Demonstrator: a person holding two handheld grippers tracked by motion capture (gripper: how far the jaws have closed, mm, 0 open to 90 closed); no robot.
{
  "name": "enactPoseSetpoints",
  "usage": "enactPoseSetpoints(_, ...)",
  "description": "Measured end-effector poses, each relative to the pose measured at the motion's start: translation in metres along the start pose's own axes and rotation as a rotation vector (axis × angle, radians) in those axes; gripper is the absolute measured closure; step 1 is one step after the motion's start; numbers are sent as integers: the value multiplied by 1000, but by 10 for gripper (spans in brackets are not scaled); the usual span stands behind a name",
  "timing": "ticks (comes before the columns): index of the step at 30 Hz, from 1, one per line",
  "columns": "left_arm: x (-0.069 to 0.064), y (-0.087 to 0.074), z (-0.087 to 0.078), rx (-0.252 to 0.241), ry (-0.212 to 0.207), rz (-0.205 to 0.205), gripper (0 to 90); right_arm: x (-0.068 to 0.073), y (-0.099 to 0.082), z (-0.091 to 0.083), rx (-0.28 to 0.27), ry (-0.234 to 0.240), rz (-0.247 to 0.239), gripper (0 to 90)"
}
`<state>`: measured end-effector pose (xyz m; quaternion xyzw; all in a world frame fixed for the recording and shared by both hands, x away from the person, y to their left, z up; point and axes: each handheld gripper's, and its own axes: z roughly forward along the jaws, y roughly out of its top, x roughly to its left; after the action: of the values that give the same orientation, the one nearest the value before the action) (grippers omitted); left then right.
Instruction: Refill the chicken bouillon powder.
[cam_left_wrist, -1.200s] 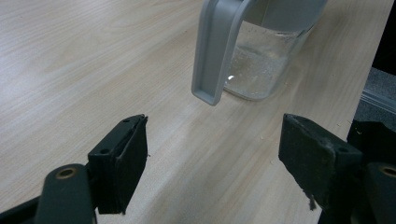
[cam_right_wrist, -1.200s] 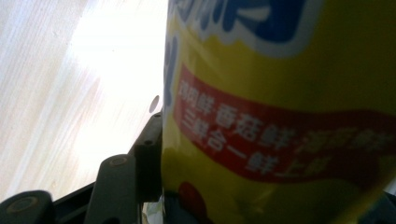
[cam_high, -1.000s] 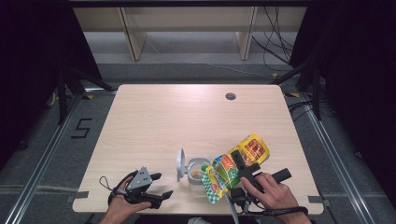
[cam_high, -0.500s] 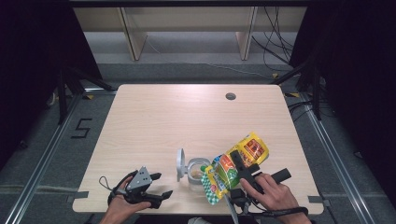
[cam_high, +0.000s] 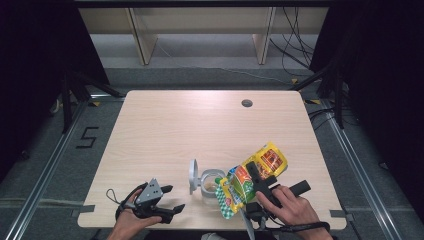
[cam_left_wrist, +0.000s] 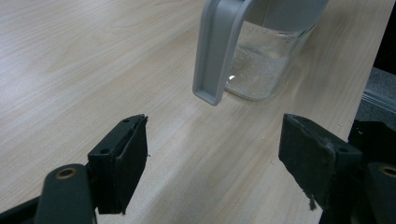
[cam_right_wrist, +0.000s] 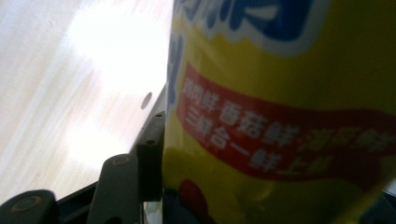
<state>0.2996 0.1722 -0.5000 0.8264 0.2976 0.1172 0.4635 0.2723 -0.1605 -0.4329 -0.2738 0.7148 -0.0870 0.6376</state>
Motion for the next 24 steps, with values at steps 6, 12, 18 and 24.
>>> enactPoseSetpoints(6, 0, 0, 0, 4, -2, -12, 234, -2, -1, -2, 0, -13, 13, 485)
enactPoseSetpoints(12, 0, 0, 0, 3, -2, -13, 234, 0, 1, -1, 0, 2, 5, 486)
enactPoseSetpoints(18, -1, 0, 1, -1, -5, -14, 234, -1, 1, -1, 2, 4, -8, 486)
enactPoseSetpoints(24, -1, 0, 1, -7, -4, -27, 234, -4, 0, -2, -8, -5, -39, 486)
